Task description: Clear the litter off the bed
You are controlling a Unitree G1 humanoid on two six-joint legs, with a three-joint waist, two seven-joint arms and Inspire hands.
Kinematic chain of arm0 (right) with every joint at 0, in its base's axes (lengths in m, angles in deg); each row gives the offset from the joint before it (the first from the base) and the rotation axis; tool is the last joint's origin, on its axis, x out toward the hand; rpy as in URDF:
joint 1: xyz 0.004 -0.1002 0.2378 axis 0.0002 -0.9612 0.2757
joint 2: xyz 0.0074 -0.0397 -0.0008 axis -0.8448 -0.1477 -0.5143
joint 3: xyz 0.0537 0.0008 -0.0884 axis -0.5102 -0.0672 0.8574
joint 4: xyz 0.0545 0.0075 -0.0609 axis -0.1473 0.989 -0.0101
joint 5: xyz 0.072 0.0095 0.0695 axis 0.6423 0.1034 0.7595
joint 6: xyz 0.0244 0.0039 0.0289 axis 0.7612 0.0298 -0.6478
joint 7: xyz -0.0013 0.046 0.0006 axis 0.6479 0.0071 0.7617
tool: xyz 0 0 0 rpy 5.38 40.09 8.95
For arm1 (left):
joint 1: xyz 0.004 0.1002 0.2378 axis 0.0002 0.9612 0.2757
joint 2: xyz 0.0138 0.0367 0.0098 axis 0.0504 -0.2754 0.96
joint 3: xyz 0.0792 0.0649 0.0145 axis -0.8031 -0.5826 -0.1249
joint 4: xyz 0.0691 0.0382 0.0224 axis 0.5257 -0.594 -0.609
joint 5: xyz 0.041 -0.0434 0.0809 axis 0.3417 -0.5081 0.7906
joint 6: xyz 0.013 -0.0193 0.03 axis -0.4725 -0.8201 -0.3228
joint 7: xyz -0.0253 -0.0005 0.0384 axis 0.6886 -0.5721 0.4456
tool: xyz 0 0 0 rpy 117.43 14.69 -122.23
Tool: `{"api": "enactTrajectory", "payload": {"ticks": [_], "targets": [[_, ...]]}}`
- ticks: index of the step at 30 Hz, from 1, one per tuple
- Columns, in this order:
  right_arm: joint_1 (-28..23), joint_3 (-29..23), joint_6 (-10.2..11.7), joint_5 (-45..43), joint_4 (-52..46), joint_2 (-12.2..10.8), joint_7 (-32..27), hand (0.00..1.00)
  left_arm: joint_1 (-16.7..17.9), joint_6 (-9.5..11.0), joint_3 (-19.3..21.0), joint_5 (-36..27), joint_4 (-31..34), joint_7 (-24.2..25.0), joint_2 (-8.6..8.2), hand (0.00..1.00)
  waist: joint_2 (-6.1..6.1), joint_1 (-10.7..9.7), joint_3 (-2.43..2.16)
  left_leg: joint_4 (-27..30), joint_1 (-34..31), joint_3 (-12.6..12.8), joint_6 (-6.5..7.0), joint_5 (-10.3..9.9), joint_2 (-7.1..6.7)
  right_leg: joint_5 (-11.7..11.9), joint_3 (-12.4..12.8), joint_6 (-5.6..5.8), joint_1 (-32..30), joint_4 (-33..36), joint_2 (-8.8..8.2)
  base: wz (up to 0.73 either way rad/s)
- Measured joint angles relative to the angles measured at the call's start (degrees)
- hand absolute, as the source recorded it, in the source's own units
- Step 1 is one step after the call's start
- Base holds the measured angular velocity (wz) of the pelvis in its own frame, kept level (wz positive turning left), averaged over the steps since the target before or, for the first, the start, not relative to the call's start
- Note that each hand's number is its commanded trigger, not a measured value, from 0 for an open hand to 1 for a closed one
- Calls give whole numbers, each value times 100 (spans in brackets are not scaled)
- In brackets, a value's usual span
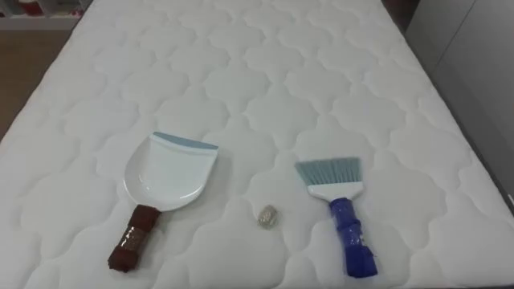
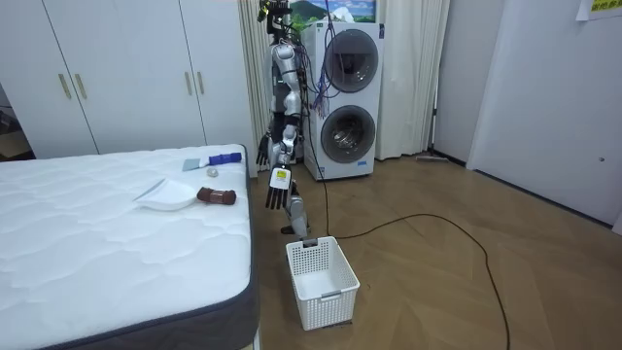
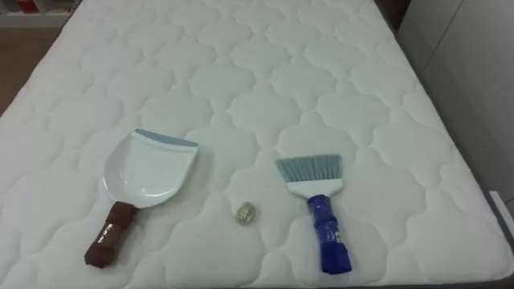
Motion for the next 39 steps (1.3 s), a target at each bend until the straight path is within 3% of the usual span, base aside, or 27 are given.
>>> {"api": "enactTrajectory", "payload": {"ticks": [12, 20, 28, 33, 39], "targets": [[2, 19, -2, -26, 2, 0, 3, 0, 13, 0, 3, 12, 1, -42, 0, 0, -21, 5, 26, -27, -17, -49, -1, -1, -1, 0, -49, 0, -3, 8, 2, 1], [5, 147, -2, -26, -1, -2, 41, 0, 10, 14, 35, 322, 82, -526, 4, 0, -72, 0, -3, 16, -88, -66, 0, 0, -3, 3, -54, -5, -52, 11, 1, 0], [11, 188, 32, -10, -2, 19, -61, 0, 31, 275, 221, 355, 615, -1334, 6, 0, -31, 28, 21, 10, -98, -68, -1, -1, -3, 4, -47, -5, -63, 5, 5, 0], [11, 340, 198, -41, -10, 40, -148, 0, 23, 767, 164, 521, 1418, -1996, 47, 0, 17, 23, 14, 6, -95, -67, 0, 0, -3, 3, -58, -5, -62, 5, 4, 0], [-97, 365, 255, -81, -205, 61, -143, 0, 35, 1016, 94, 863, 2417, -2476, 50, 0, 10, 16, 0, 16, -89, -72, 0, 2, -5, 3, -18, -5, -56, -8, 5, 0]]}}
